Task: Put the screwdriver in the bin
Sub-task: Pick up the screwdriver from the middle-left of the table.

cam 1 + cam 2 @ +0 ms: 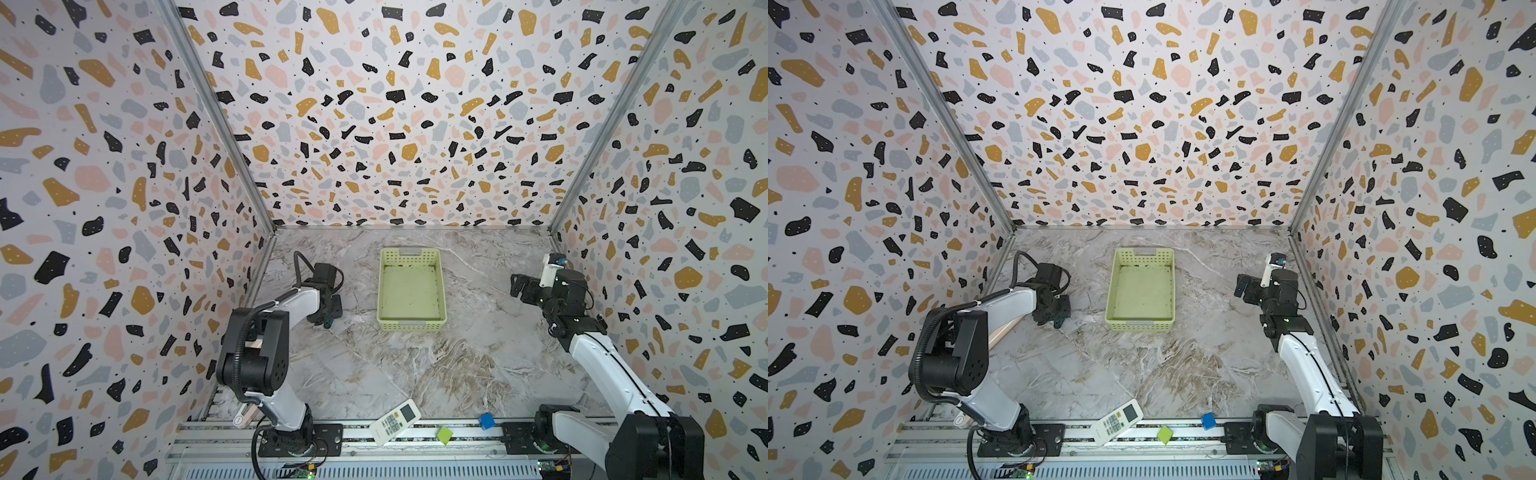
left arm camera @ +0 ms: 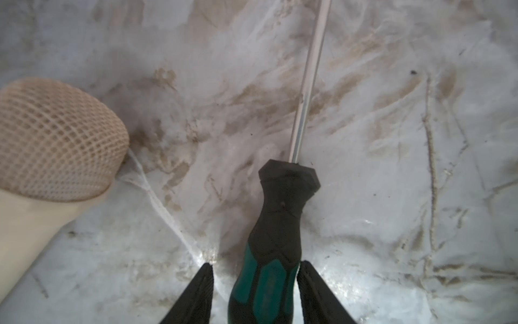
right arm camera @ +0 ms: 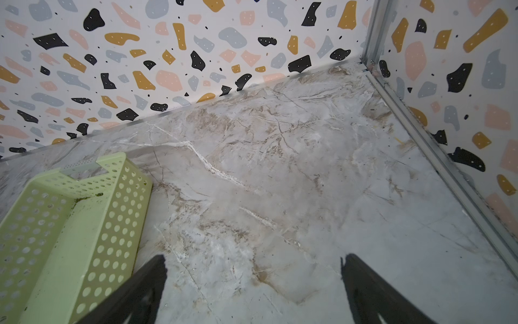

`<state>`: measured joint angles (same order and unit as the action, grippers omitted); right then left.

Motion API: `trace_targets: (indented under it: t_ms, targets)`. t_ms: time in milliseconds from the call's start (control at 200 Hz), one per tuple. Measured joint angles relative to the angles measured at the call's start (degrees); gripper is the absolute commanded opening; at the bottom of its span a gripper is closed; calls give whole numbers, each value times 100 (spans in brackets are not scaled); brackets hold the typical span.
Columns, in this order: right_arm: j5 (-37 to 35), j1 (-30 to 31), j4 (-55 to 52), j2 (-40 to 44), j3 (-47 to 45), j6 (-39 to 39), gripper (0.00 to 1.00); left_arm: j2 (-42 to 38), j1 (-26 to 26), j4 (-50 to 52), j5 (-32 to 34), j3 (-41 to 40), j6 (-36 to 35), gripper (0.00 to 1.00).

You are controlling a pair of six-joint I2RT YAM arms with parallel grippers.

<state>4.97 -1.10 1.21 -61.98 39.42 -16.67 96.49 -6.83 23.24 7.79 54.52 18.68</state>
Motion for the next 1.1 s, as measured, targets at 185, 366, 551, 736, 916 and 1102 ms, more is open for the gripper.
trace_targets:
  t_ms: [185,366,551,736,916,1102]
  targets:
    - [2,-35,-17,2,0,0,100,83,-4,7,0,61,0,43]
    - [9,-68,-42,11,0,2,100,83,-4,0,9,94,-2,34]
    - [35,-94,-39,13,0,0,100,83,-7,9,17,125,-7,31]
    - [48,-118,-42,17,0,0,100,83,-11,7,22,131,-7,14]
    - [66,-131,-46,72,0,0,100,83,-11,68,24,173,-4,7]
    - [87,-131,-57,114,0,-15,100,-70,-120,640,22,479,13,3]
